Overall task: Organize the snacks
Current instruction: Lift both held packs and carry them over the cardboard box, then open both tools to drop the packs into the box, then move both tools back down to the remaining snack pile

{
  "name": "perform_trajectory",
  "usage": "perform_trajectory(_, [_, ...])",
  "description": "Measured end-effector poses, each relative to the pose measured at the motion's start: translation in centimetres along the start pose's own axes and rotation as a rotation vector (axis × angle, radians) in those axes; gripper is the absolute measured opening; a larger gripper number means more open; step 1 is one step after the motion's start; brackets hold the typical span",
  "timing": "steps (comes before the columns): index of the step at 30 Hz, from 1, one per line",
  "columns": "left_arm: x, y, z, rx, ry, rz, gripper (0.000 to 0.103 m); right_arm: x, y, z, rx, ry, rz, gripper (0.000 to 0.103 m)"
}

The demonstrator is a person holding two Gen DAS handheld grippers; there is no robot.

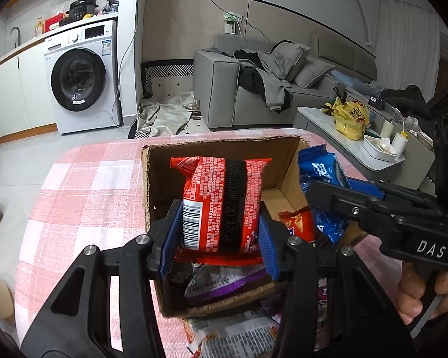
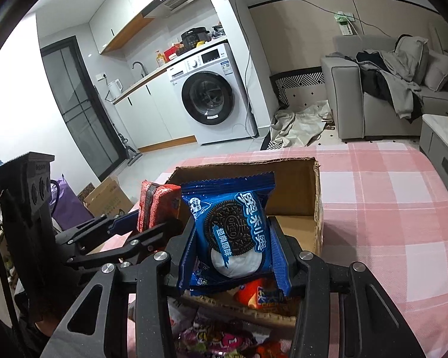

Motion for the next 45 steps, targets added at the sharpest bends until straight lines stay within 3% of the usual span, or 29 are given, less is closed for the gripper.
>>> perform_trajectory(17, [1.0, -3.3, -1.0, -0.021, -0.033, 0.031, 0.044, -0.1, -1.9, -0.6, 0.028, 0.008, 0.014, 0.045])
perform_trajectory(20, [1.0, -3.3, -1.1, -0.017, -0.008, 0.037, 0.045, -0.2, -1.0, -0.2, 0.027, 0.037, 0.001, 0.052])
perform_trajectory(22, [0.8, -3.0, -1.0, -0.013, -0.003, 0.038, 0.053, -0.4, -0.2, -0.1, 0.03, 0.053, -0.006, 0.058])
perform_trajectory(24, [0.5, -2.3, -1.0, -0.005, 0.0, 0.037, 0.061, -0.6, 0.6, -0.4, 0.046, 0.061, -0.016, 0.07])
perform_trajectory(25, [0.5, -2.0, -1.1, 0.005, 0.006, 0.038, 0.068, -0.7, 1.3, -0.5, 0.045, 0.058, -0.022, 0.073])
perform_trajectory(26, [0.4, -1.6, -1.1, 0.001, 0.009, 0.037, 0.081, -0.8, 1.8, -0.7, 0.042, 0.052, -0.022, 0.081])
perform_trajectory(27, [0.4, -0.9, -0.8, 0.002, 0.01, 0.034, 0.081, -0.8, 2.4, -0.9, 0.039, 0.049, -0.02, 0.092])
perform_trajectory(29, [0.4, 0.4, -0.8, 0.016, 0.014, 0.032, 0.084, -0.7, 3.5, -1.1, 0.049, 0.054, -0.02, 0.102])
perform_trajectory(31, [0.6, 1.7, -0.8, 0.015, 0.013, 0.033, 0.088, -0.5, 4.4, -1.3, 0.06, 0.068, -0.012, 0.102])
perform_trajectory(32, [0.7, 2.4, -0.7, 0.003, 0.014, 0.036, 0.099, -0.2, 4.9, -1.4, 0.068, 0.078, -0.003, 0.102])
perform_trajectory(33, [0.9, 3.0, -0.5, -0.012, 0.013, 0.036, 0.103, 0.0, 5.3, -1.4, 0.074, 0.088, 0.005, 0.103])
perform_trajectory(45, [2.5, 9.8, 1.2, -0.063, 0.003, 0.034, 0.102, 3.4, 9.3, -1.4, 0.116, 0.126, 0.063, 0.103])
Point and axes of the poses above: each gripper's, at about its wrist camera, not at the fingertips, and y roughly against the way its jaws point, z to its left, x to its underside, the point moved 9 cm from there along -y, roughly the way its jaws point, and after that the axes turned 14 degrees about -z, right-handed, at the moved point
